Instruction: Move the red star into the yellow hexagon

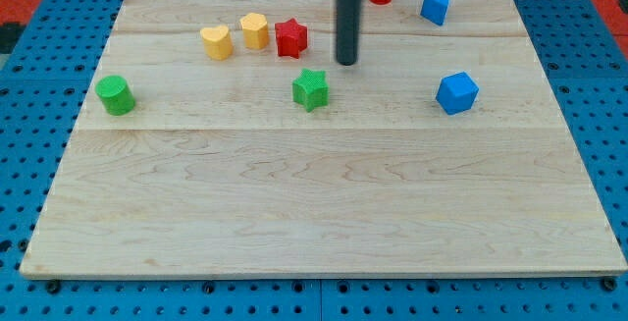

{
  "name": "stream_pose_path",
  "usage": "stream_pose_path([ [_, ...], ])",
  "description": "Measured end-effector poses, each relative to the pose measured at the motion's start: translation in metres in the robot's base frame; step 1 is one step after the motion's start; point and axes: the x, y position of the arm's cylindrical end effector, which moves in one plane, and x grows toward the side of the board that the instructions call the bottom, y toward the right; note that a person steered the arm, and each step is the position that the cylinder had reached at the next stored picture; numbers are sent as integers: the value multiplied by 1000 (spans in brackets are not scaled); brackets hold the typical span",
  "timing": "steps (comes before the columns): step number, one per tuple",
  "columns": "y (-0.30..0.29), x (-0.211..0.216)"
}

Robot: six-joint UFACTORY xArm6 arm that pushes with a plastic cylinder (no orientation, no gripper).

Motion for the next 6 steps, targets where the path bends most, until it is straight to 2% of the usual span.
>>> stream_pose_path([
  [1,-32,-29],
  [4,-106,-23],
  [5,-72,-18],
  [6,24,-21],
])
